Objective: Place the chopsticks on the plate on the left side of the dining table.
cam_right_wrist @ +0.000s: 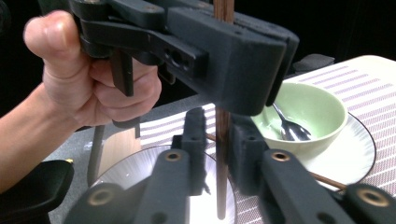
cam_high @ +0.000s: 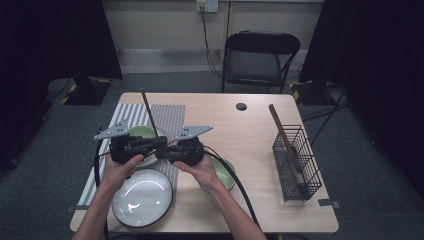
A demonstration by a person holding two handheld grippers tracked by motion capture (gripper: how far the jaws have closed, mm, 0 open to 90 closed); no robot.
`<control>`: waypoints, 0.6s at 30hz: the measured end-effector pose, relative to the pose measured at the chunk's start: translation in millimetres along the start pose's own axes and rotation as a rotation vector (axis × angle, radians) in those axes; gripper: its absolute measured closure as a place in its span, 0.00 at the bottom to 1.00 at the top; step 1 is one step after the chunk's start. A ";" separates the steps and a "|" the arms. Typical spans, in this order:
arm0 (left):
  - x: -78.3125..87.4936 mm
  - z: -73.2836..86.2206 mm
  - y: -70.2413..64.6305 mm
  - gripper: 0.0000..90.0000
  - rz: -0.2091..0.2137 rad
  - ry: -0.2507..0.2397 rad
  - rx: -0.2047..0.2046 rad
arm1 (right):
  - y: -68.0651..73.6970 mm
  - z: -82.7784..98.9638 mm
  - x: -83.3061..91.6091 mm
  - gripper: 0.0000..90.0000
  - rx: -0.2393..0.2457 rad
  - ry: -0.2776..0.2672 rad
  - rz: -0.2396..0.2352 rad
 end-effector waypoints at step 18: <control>6.0 -5.4 -0.4 0.66 -0.045 -0.018 -0.002 | 5.8 3.5 7.0 0.96 -0.007 0.002 -0.020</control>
Point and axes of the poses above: each handheld gripper's, and its own axes: x roughly backward along the jaws, z roughly out of its underside, y roughly to its left, the point moved 6 cm from there along -x, roughly forward along the jaws, and after that the axes turned 4 degrees about -x, right-handed, at the moved point
